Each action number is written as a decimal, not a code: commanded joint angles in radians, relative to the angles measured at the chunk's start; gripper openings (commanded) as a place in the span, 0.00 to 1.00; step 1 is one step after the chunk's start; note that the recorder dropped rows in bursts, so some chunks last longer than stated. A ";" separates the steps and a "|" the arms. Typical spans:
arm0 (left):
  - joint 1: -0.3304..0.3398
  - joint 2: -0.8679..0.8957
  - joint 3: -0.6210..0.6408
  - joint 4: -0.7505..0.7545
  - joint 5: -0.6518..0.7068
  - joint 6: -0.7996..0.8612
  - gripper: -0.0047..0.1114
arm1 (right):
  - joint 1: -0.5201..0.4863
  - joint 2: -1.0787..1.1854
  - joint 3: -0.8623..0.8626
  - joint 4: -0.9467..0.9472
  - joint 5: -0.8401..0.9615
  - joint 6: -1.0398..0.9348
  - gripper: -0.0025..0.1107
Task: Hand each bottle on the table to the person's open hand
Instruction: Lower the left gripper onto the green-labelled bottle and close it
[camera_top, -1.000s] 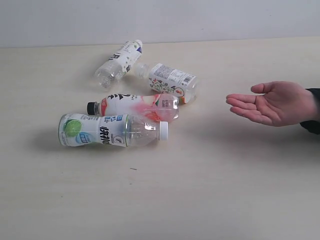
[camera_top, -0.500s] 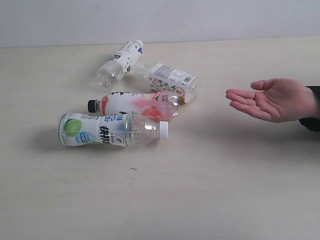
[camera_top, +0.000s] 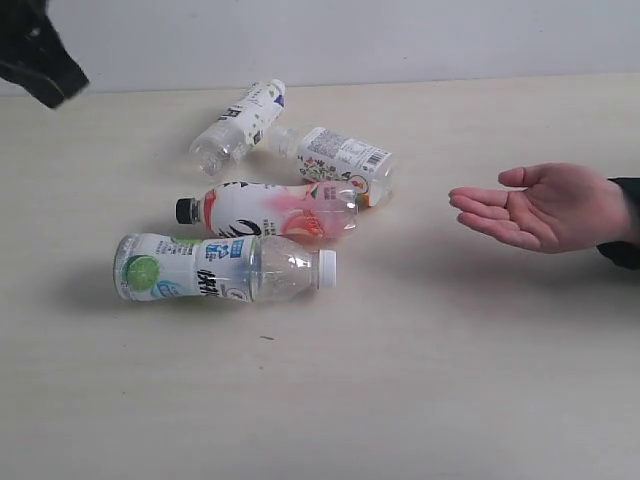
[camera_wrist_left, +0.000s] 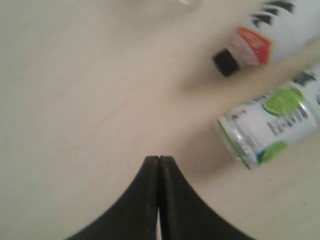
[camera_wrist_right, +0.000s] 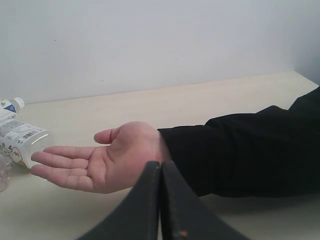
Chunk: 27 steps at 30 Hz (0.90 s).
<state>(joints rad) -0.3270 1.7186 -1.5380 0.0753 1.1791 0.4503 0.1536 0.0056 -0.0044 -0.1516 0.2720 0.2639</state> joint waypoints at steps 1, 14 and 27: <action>-0.159 0.046 -0.013 -0.003 0.042 0.248 0.11 | 0.003 -0.006 0.004 -0.004 -0.008 0.000 0.02; -0.360 0.106 -0.002 -0.048 0.042 0.438 0.71 | 0.003 -0.006 0.004 -0.004 -0.008 0.000 0.02; -0.358 0.124 0.192 -0.058 -0.168 0.511 0.73 | 0.003 -0.006 0.004 -0.004 -0.008 0.000 0.02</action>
<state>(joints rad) -0.6830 1.8424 -1.3729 0.0205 1.0651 0.9393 0.1536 0.0056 -0.0044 -0.1516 0.2720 0.2639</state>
